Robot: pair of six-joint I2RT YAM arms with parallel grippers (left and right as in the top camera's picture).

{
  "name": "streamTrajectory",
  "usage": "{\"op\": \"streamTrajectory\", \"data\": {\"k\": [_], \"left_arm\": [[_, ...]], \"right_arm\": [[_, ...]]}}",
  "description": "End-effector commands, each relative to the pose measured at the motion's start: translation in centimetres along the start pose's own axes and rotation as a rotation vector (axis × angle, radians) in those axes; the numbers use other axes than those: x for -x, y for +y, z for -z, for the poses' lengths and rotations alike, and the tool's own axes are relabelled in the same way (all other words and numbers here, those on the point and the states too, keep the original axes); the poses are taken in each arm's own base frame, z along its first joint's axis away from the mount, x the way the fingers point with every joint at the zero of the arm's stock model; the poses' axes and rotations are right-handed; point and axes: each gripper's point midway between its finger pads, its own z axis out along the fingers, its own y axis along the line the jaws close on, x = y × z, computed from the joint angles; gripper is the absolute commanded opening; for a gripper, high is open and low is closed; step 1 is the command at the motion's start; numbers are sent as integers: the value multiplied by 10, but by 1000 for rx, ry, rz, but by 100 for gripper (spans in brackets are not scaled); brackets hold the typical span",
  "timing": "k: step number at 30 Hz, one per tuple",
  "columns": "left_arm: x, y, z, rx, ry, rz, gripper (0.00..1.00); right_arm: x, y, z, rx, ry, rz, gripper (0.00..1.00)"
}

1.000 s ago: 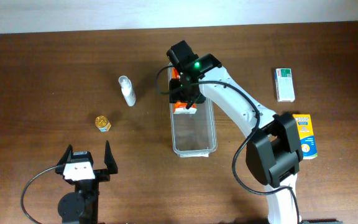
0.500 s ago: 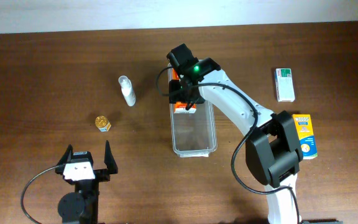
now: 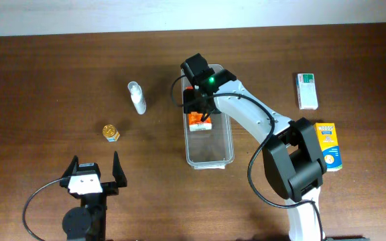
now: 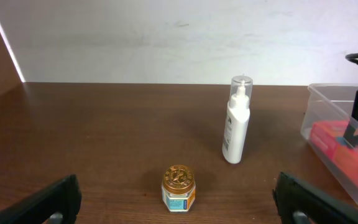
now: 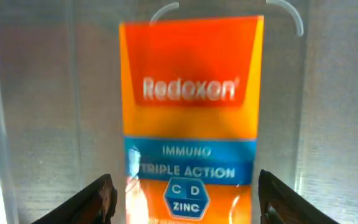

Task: Pack container
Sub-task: 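Lower the Redoxon box upright into the container and release, then move the right gripper to the yellow Woods' box and grasp it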

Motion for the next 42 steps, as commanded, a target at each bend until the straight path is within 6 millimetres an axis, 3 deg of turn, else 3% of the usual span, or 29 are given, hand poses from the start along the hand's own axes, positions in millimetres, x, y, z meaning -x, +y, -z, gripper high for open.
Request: {"op": "streamTrajectory", "data": {"k": [1,17,21,27,31,34,36,37,39,42], "left_arm": [[-2,2,0,10,-2,-15,99],[-2,2,0,10,-2,-15,100],[-2,2,0,10,-2,-15,99],[-2,2,0,10,-2,-15,99],[-2,2,0,10,-2,-15,100],[-2,2,0,10,-2,-15,100],[-2,2,0,10,-2,-15,99],[-2,2,0,10,-2,-15,100],[-2,2,0,10,-2,-15,100],[-2,2,0,10,-2,-15,100]], "right_arm": [[-2,-4,-5,-24,-7,1,66],[7,-6,-9,9,-28,-23,66],[10,-6,-8,78,5,-52,58],[37,-20,9,118,-29,-106,59],[67,-27,39,144,-99,-129,59],[88,-20,69,203,-152,-92,67],[105,-11,98,262,-207,-61,70],[121,-6,127,290,-269,-34,72],[133,-5,150,299,-321,-10,73],[151,-24,195,247,-404,-1,78]]}}
